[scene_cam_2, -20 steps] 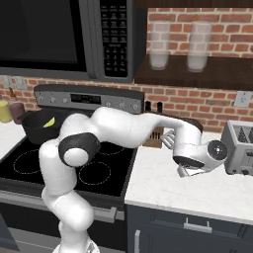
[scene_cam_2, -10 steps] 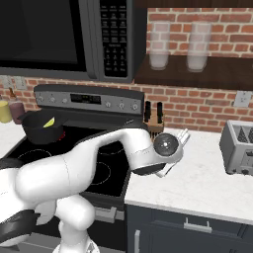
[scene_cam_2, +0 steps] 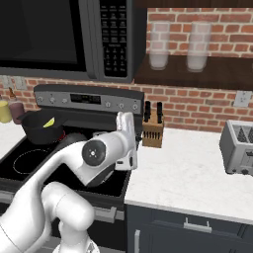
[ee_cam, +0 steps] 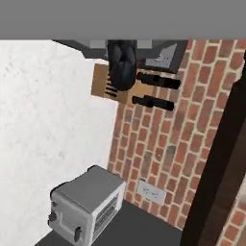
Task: Put the sweet potato and lemon wedge in the pot. Retrieve the spatula and lightly stir the vegetables in the pot.
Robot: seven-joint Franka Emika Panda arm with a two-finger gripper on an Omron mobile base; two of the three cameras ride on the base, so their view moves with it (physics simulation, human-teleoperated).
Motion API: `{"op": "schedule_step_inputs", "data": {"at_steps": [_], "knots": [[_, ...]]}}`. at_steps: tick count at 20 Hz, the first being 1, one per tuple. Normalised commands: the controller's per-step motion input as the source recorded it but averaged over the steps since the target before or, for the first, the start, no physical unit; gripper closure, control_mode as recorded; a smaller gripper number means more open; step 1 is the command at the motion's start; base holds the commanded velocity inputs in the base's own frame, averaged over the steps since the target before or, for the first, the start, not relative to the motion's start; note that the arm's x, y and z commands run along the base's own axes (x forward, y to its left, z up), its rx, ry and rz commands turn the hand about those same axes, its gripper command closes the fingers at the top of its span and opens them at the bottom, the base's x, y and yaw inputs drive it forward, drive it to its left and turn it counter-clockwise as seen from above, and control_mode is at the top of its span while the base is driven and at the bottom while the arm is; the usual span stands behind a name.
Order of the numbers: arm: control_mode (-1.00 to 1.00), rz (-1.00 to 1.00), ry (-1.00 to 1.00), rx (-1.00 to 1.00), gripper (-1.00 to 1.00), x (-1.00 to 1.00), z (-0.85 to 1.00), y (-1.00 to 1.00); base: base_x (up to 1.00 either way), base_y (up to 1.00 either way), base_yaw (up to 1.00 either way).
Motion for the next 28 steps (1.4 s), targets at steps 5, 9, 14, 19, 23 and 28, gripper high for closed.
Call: {"op": "schedule_step_inputs", "data": {"at_steps": [5,9,14,19,23,28], "knots": [[-1.00,0.43,-0.04,-0.63,1.00,-0.37,0.82,0.73,0.00,0.00,0.00],[-1.00,0.43,0.00,-0.58,1.00,-0.19,0.85,0.52,0.00,0.00,0.00],[-1.00,0.40,0.07,-0.59,1.00,-0.22,0.42,0.46,0.00,0.00,0.00],[-1.00,0.21,0.03,-0.66,1.00,-0.21,-0.06,0.84,0.00,0.00,0.00],[-1.00,0.00,0.00,-0.47,1.00,-0.04,-0.31,0.52,0.00,0.00,0.00],[-1.00,-0.01,0.00,-0.19,1.00,0.00,-0.23,0.06,0.00,0.00,0.00]]}}
